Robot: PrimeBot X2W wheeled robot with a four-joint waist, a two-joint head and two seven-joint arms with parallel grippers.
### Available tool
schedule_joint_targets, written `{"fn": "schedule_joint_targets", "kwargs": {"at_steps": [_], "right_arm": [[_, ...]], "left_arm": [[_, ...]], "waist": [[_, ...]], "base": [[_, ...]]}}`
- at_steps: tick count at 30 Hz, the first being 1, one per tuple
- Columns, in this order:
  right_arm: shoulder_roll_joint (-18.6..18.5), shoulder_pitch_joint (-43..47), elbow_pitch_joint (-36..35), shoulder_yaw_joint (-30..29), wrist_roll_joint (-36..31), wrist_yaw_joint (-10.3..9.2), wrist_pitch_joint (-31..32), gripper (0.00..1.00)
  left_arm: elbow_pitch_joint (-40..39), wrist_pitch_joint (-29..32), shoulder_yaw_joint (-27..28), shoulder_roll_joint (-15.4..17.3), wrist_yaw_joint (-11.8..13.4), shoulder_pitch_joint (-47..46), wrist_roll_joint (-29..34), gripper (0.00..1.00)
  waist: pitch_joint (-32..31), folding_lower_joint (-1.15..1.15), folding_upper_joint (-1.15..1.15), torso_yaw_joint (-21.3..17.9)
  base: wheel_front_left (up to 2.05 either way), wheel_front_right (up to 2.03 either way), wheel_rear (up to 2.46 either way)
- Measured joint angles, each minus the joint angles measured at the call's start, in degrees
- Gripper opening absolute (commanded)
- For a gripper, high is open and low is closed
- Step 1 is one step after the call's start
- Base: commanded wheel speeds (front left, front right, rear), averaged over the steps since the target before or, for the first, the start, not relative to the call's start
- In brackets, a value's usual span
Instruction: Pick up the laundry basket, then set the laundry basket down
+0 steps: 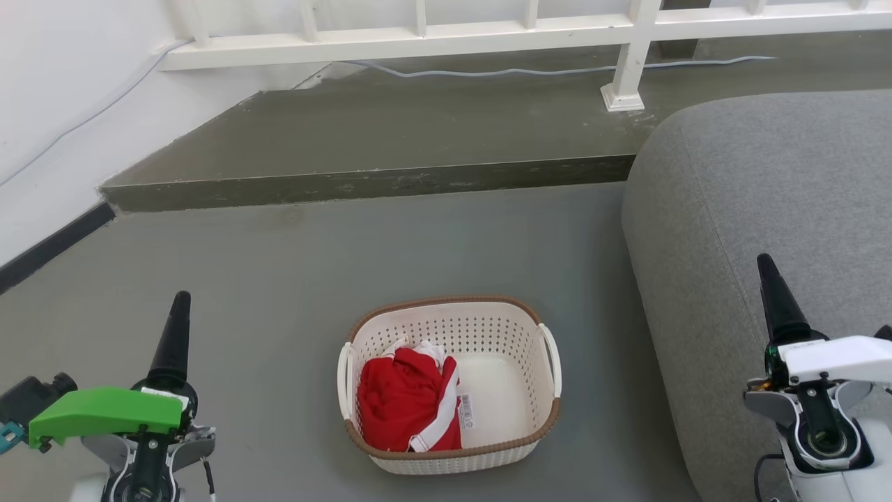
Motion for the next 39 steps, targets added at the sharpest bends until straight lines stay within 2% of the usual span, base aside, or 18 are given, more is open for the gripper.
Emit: {"fn": "schedule_joint_targets", "kwargs": {"at_steps": [8,25,39], "right_arm": [[-1.4,-0.8,-0.8,2.2,-7.7,-1.52,-1.2,1.00],[-3.7,-2.0,-2.6,8.1,-27.1,-5.08,-4.7,1.00],[-3.8,-2.0,-1.7,11.7,-38.2,-7.06,-7.8,1.00]], "left_arm": [[-0.6,-1.4,-1.9,1.9,0.1,-0.1,7.8,1.00],[-2.5,-5.1,-7.6,4.6,5.1,-2.1,27.4,1.00],[-2.7,-8.0,-10.4,4.8,7.6,-2.1,36.5,1.00]], "waist": [[-0.2,0.00,0.00,0.1],[-0.4,0.00,0.00,0.3],[-0.4,0.00,0.00,0.4]], "base": [[0.00,0.00,0.00],[0.00,0.00,0.00],[0.00,0.00,0.00]]}}
